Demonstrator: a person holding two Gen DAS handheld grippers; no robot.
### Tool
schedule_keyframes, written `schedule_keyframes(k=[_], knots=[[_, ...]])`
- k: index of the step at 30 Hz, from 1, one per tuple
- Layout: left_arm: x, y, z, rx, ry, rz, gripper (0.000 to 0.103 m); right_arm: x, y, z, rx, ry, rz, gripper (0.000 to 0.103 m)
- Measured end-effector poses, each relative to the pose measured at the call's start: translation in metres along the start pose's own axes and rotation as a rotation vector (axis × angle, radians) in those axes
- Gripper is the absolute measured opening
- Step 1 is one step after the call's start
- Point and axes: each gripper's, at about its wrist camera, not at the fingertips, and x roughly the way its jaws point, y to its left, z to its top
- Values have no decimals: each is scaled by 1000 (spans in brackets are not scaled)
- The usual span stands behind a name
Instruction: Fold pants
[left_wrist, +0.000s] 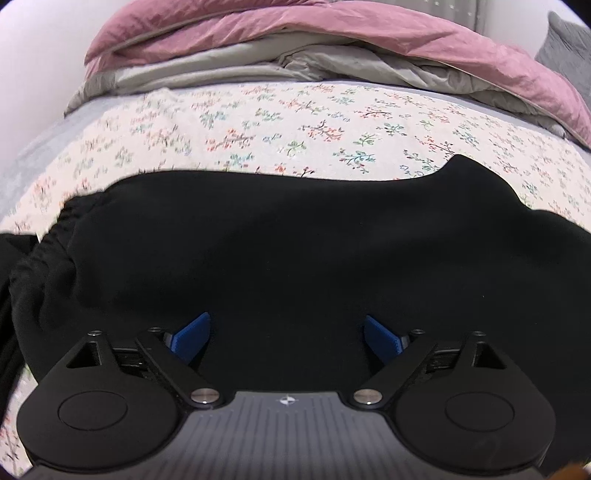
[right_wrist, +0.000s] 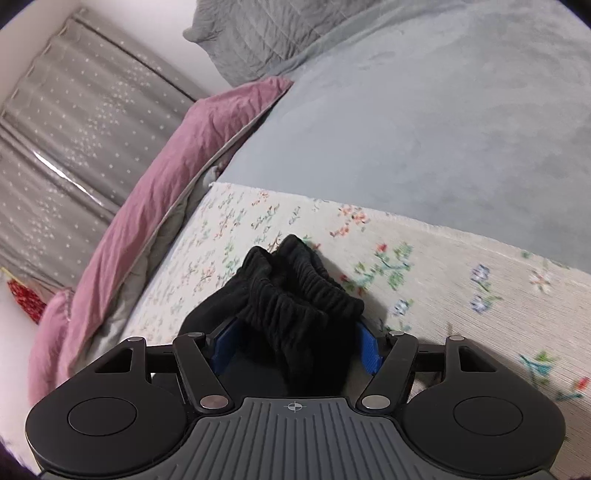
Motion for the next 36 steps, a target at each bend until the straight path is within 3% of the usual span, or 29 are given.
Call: schedule_keyframes(k=[1,2,4,7,15,24,27,29,32,36], knots=[[2,1,0,-8,5,-3,103,3,3,-1,-22,-7,-17,44],[3,2,0,-12,7,-2,103,5,6,-1,-37,-8,-33,37],[3,2,0,-17,6,2,103,6,4,0,-17,-1,-33,29],[1,2,-1,-20,3,7,103,1,10,1,-27,-18,-31,25],[-1,6,-1,-23,6,-8,103,-28,51,10,-175,-131,-92,20],[-11,9,0,-40,-14,-44,103,-44,84,46,-328,-202,-152,19],[-13,2,-1,-14,-18,-100,103,-57,83,64,-322,-272,-186,19],[-11,-9,-3,36,-13,-66,103,-60,79,71,-349,-292,-226,19],[-9,-15,-4,65,-16,-48,103,-49,76,63,-449,-247,-277,19],[-16,-2,-1,-11,-40,-123,103,-44,96,34,-576,-251,-277,20]])
